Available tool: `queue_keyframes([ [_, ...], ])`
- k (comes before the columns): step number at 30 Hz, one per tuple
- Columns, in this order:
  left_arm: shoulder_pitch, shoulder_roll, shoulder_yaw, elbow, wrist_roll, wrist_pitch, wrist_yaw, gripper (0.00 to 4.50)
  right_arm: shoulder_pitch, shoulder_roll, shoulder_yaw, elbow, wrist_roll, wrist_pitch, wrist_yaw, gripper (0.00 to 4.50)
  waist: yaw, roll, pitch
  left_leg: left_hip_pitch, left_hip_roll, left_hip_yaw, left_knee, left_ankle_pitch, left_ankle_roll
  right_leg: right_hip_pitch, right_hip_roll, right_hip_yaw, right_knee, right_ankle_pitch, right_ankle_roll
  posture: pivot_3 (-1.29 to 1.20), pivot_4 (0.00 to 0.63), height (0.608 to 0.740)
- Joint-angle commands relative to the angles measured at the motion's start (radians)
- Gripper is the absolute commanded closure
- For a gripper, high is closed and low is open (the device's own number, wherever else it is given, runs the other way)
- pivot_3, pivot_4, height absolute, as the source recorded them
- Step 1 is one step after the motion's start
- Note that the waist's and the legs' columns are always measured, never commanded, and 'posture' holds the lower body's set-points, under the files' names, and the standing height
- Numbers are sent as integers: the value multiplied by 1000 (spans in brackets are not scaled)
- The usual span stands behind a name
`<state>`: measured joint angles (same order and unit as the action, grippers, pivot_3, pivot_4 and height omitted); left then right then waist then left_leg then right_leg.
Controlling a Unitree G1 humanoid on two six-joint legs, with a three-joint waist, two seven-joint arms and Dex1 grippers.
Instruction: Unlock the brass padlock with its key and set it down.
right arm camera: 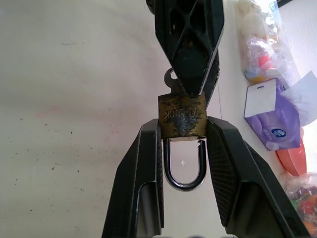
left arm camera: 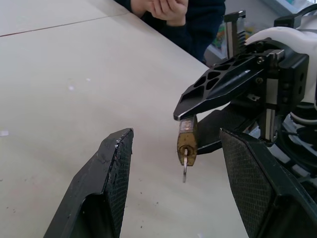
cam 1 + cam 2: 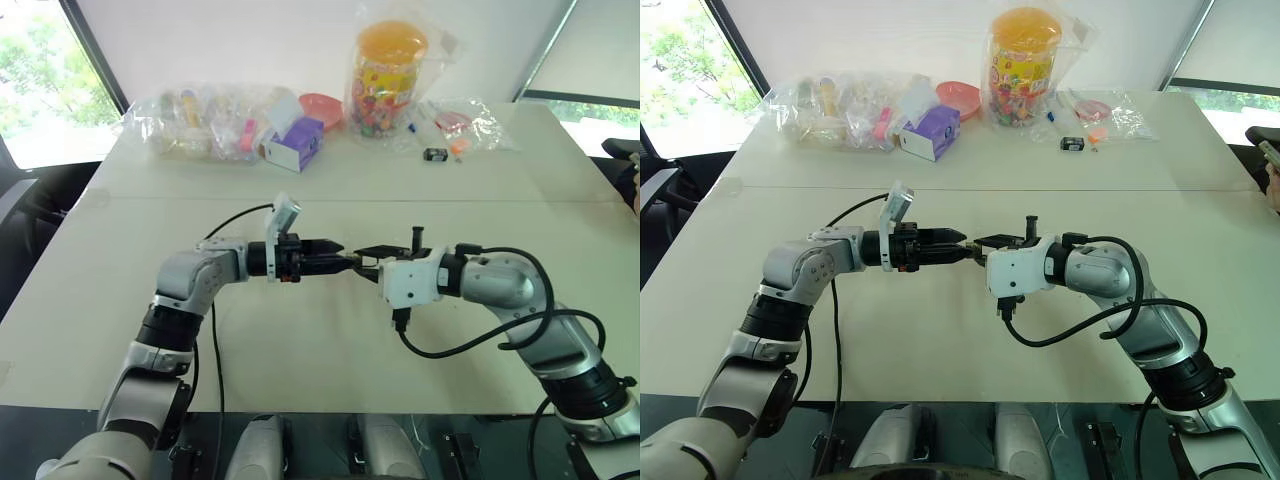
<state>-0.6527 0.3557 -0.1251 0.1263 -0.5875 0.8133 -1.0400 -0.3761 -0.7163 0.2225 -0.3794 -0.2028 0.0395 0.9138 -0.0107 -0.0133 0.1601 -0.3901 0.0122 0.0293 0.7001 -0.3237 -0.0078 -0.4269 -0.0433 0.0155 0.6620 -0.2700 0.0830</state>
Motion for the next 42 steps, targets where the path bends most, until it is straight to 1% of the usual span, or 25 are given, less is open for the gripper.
queue_keyframes([
  [1,-23,-6,3,5,6,-27,-15,1663,-19,-3,-15,-36,5,-1,-9,3835,0,0,0,0,0,0,0,0,0,0,0,0,0,0,0,0,150,735],
  [3,-25,-12,-5,14,13,-36,-19,1663,-19,-3,-17,-37,5,-1,-9,3835,0,0,0,0,0,0,0,0,0,0,0,0,0,0,0,0,150,735],
  [5,-30,-20,-10,24,19,-43,-20,2186,-18,-5,-18,-38,5,-1,-9,3835,1,0,0,0,0,0,0,0,0,0,0,0,0,0,0,0,150,735],
  [6,-32,-22,-10,27,20,-46,-20,2561,-18,-5,-18,-40,5,0,-9,3835,1,0,0,0,0,0,0,0,0,0,0,0,0,0,0,0,150,735],
  [9,-34,-25,-15,41,27,-53,-27,4136,-18,-5,-17,-44,3,4,-9,3835,0,0,0,0,0,0,0,0,0,0,0,0,0,0,0,0,150,735],
  [10,-34,-25,-18,44,29,-55,-31,4463,-18,-4,-16,-46,2,6,-9,3835,0,0,0,0,0,0,0,0,0,0,0,0,0,0,0,0,150,735],
  [21,-35,-27,-29,51,43,-55,-51,4463,-14,-3,-25,-70,27,53,6,3835,0,0,0,0,0,0,0,0,0,0,0,0,0,0,0,0,150,735],
  [23,-39,-21,-26,50,42,-52,-57,4500,-13,1,-35,-78,49,81,13,2771,0,0,0,0,0,0,0,0,0,0,0,0,0,0,0,0,150,735],
  [24,-40,-17,-24,49,41,-51,-60,4500,-14,0,-40,-82,60,92,17,2412,0,0,0,0,0,0,0,0,0,0,0,0,0,0,0,0,150,735],
  [26,-43,-10,-20,48,38,-49,-65,4500,-17,-8,-50,-88,78,112,23,1284,0,0,0,0,0,0,0,0,0,0,0,0,0,0,0,0,150,735],
  [28,-45,-4,-18,46,35,-48,-71,4500,-19,-17,-68,-89,93,129,22,267,0,0,0,0,0,0,0,0,0,0,0,0,0,0,0,0,150,735],
  [29,-47,-1,-17,47,35,-48,-75,4500,-20,-22,-78,-89,102,140,23,12,0,0,0,0,0,0,0,0,0,0,0,0,0,0,0,0,150,735],
  [32,-46,9,-19,39,34,-49,-89,4500,-15,-12,-125,-108,180,219,27,12,1,0,0,0,0,0,0,0,0,0,0,0,0,0,0,0,150,735],
  [35,-43,21,-21,25,32,-50,-102,4500,-17,17,-163,-115,246,272,3,1000,0,0,0,0,0,0,0,0,0,0,0,0,0,0,0,0,150,735],
  [36,-41,25,-22,22,32,-54,-108,4500,-20,25,-168,-111,253,275,-8,1437,0,0,0,0,0,0,0,0,0,0,0,0,0,0,0,0,150,735],
  [39,-43,29,-21,23,35,-59,-117,4500,-28,45,-165,-97,262,290,-35,3136,0,0,0,0,0,0,0,0,0,0,0,0,0,0,0,0,150,735],
  [40,-46,28,-20,27,36,-60,-119,4500,-30,51,-160,-92,264,293,-42,3626,0,0,0,0,0,0,0,0,0,0,0,0,0,0,0,0,150,735],
  [41,-50,28,-19,30,36,-60,-120,4500,-32,56,-155,-89,267,295,-48,3949,0,0,0,0,0,0,0,0,0,0,0,0,0,0,0,0,150,735],
  [42,-53,27,-17,30,35,-59,-121,4500,-33,62,-151,-85,270,299,-54,4431,0,0,0,0,0,0,0,0,0,0,0,0,0,0,0,0,150,735],
])
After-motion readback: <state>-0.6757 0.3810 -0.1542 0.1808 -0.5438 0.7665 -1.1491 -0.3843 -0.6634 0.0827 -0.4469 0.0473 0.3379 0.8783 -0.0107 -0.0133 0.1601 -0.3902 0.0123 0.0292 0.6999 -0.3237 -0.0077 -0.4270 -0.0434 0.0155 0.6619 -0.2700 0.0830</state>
